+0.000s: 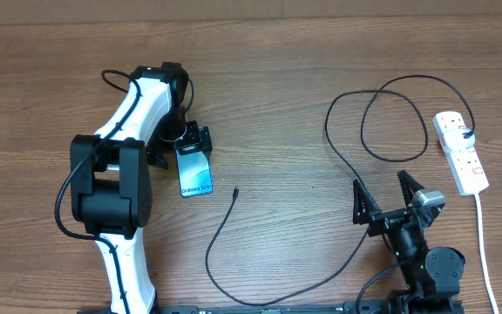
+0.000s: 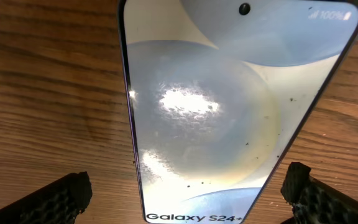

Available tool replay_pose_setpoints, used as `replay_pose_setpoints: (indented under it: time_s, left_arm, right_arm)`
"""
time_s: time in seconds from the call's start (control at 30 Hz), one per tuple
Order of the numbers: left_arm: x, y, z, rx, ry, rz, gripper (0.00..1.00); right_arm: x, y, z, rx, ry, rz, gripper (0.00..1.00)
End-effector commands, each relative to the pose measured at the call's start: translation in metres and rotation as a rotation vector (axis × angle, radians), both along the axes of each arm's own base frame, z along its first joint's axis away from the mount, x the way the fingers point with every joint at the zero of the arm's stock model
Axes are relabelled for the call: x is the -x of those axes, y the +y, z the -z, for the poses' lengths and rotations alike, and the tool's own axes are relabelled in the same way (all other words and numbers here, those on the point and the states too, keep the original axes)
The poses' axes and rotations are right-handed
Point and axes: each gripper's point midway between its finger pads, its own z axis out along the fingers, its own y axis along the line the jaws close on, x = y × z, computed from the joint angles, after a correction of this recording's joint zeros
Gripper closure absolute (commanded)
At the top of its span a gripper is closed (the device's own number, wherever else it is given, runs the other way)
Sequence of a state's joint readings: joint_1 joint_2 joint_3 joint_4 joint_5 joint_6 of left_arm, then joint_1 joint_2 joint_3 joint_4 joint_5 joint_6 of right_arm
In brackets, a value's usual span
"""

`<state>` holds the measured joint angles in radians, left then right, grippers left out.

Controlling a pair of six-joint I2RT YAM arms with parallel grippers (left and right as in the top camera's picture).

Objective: Plug charger to phone and switch on socket

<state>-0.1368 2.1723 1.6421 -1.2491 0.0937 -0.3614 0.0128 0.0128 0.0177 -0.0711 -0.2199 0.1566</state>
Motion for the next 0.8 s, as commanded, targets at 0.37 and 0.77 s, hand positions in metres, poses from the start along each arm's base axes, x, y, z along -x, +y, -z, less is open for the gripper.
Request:
replay_pose_setpoints:
  time_s: [0.37,0.77]
  left_arm:
    - [-0.006,-0.002,0.004,-0.018,-0.019,0.044,0.0]
    - [-0.001,0.009,0.004,-0.075,-0.001,0.055,0.0]
  right_arm:
    - [-0.001,-0.003,0.001,0.005,-0.006,0.016,0.0]
    - [-0.001,-0.003,0.001,0.005,-0.006,0.016,0.0]
